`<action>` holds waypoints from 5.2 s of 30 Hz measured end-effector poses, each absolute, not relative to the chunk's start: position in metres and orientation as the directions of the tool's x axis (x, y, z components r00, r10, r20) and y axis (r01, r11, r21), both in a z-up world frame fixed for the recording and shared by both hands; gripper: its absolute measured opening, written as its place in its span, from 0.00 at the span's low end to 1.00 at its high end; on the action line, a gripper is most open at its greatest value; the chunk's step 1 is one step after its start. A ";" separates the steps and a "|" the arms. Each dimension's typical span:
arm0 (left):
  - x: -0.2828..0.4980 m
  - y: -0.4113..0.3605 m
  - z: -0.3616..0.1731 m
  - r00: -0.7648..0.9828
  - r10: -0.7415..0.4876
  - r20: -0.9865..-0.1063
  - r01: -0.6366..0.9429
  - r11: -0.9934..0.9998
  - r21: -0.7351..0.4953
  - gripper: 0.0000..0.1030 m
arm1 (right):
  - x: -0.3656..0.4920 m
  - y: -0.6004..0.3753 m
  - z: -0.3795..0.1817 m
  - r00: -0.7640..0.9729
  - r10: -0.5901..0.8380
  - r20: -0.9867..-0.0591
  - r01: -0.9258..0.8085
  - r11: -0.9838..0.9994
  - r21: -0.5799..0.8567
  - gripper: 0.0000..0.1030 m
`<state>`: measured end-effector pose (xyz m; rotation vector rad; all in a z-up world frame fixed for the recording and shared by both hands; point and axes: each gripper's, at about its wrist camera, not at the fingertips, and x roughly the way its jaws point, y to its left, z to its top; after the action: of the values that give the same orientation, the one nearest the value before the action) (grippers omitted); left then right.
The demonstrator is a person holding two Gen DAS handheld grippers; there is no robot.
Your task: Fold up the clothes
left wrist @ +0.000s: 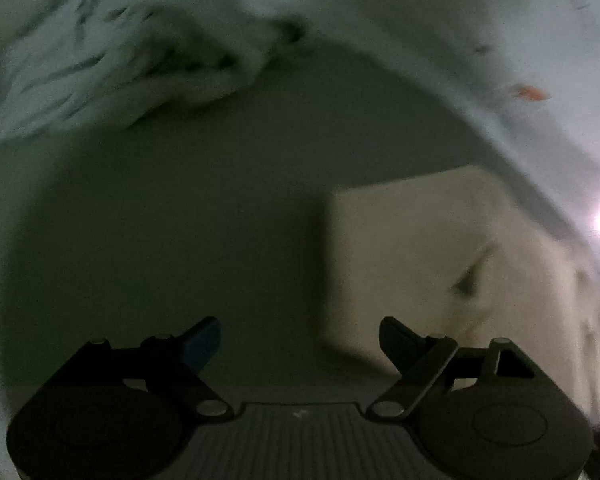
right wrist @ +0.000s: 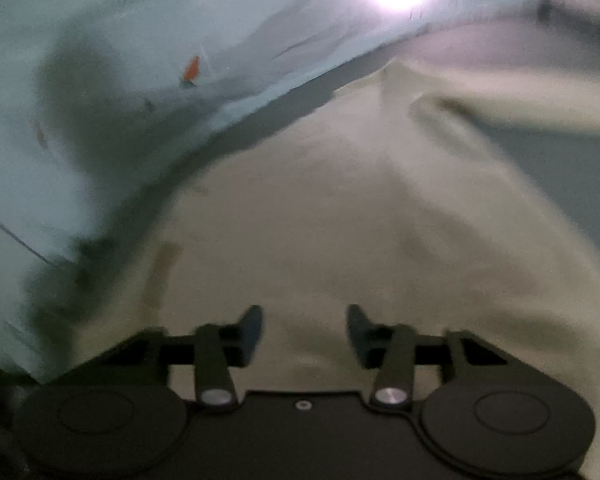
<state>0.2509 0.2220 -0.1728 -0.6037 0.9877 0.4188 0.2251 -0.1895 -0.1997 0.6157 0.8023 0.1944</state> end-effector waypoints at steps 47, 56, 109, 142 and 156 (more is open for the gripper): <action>0.265 0.111 -0.152 0.482 0.101 -0.870 -0.638 0.721 -0.270 1.00 | 0.321 -0.338 -0.132 0.777 0.275 -0.567 0.016 0.891 0.455 0.03; 0.278 -0.031 -0.189 0.323 0.144 -0.935 -0.633 0.768 -0.101 1.00 | 0.324 -0.416 -0.180 0.670 0.286 -0.685 0.053 0.902 0.428 0.23; 0.232 0.006 -0.164 0.279 0.312 -0.908 -0.854 0.513 -0.086 1.00 | 0.380 -0.490 -0.162 0.716 0.127 -0.686 0.124 0.944 0.305 0.38; 0.147 0.147 -0.177 0.209 0.266 -0.941 -0.480 0.866 0.138 1.00 | 0.217 -0.126 -0.206 0.317 0.723 -0.614 -0.003 0.648 0.762 0.24; 0.173 0.135 -0.184 0.265 0.195 -0.944 -0.363 0.927 0.089 1.00 | 0.195 -0.172 -0.185 0.509 0.616 -0.601 0.013 0.692 0.722 0.03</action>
<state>0.1734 0.1352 -0.1838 -0.1562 1.2483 0.3787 0.1953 -0.1718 -0.1850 0.7379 0.9834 0.4058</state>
